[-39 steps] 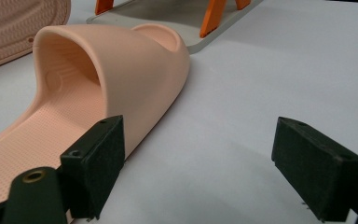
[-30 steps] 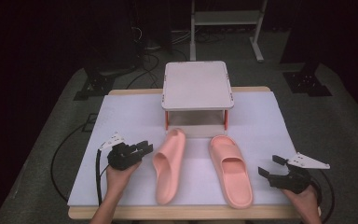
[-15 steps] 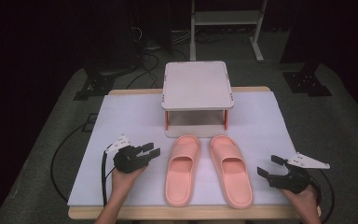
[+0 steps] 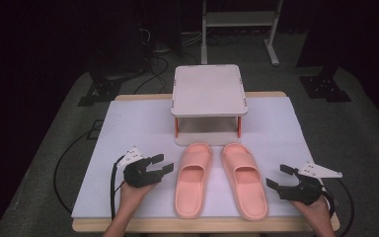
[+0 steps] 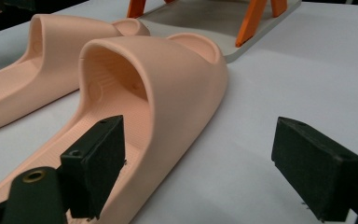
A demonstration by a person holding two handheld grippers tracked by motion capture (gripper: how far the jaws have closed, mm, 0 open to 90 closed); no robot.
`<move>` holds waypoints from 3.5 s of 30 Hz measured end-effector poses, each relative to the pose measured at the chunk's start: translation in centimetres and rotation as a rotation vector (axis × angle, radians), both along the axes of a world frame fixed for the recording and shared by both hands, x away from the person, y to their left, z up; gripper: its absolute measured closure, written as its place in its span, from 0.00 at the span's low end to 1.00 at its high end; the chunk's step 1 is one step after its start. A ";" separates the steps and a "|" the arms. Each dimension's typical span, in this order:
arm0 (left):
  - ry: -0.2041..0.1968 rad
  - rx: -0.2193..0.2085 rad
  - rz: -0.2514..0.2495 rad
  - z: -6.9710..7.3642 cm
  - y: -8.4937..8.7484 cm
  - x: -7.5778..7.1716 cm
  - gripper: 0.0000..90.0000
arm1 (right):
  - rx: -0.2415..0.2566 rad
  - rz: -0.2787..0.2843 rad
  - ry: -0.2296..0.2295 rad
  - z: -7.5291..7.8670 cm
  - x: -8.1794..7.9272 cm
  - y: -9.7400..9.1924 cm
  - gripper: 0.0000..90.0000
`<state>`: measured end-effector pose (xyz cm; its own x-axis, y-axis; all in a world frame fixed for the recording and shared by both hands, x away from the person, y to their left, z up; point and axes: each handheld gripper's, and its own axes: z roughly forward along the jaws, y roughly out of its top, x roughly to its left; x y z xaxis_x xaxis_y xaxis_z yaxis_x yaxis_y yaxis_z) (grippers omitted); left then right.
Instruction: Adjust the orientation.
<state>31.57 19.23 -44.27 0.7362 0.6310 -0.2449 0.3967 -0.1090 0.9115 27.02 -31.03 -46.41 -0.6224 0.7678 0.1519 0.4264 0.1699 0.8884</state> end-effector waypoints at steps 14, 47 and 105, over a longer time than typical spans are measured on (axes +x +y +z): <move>-0.005 0.029 -0.027 -0.5 -1.6 -0.5 0.21 | 0.019 0.037 -0.006 0.3 0.1 1.1 0.19; -0.017 0.131 -0.059 -1.0 -4.0 -0.8 0.17 | 0.005 0.094 -0.006 0.3 0.7 4.1 0.19; 0.041 0.318 0.027 -1.7 -3.5 1.7 0.93 | -0.198 -0.118 0.024 0.2 2.3 4.2 0.93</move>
<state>33.31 15.76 -45.94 0.7120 0.6995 -0.0616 0.4390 -0.3749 0.8165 29.29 -26.80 -46.26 -0.5250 0.8511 0.0048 0.4739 0.2876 0.8323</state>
